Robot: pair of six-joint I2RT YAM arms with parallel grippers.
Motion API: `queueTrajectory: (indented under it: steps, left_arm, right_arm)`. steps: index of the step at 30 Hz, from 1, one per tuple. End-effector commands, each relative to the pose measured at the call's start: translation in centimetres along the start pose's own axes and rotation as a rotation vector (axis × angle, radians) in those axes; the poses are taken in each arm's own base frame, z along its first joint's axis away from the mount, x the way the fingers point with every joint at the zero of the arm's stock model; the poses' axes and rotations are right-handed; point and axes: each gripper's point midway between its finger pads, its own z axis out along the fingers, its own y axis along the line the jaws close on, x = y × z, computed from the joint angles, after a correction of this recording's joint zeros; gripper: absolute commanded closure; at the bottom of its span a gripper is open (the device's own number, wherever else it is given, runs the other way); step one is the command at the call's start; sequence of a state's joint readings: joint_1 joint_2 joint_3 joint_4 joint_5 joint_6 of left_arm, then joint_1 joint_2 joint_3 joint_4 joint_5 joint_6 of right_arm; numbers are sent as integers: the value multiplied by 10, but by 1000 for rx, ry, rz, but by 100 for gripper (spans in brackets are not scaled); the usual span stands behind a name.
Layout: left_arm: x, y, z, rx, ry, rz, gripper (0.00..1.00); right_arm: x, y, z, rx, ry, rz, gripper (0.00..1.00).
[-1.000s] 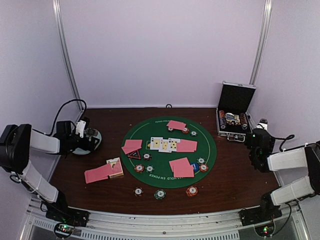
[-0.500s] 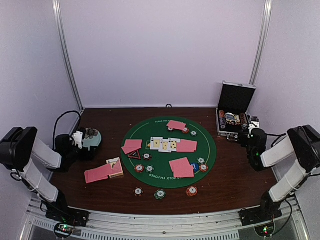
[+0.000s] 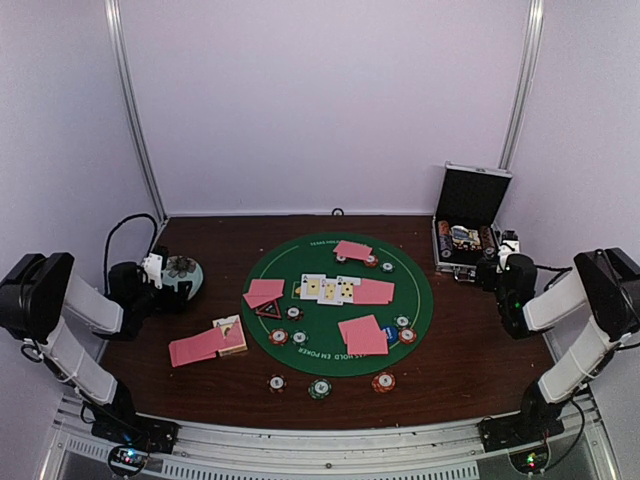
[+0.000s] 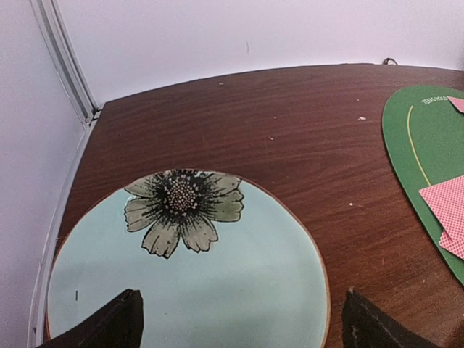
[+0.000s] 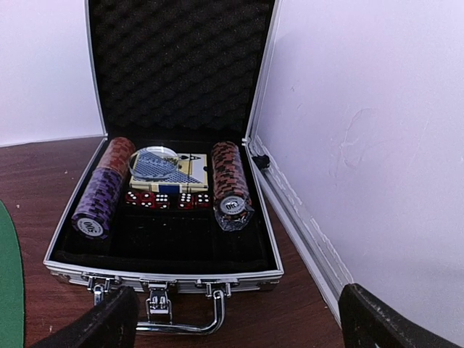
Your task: Distribute texas hold em gaming equipment
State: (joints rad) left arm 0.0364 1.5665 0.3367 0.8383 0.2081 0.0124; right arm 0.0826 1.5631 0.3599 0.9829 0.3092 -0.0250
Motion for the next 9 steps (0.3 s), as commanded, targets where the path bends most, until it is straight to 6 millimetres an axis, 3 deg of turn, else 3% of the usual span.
queueTrajectory:
  steps: [1, 9]
  left_arm:
    - [-17, 3, 2, -15, -60, 5, 3]
    - [-17, 3, 1, -16, -62, 5, 2]
  right_arm:
    - [-8, 3, 3, -10, -19, 1, 1]
    - [-7, 3, 2, -16, -17, 1, 1]
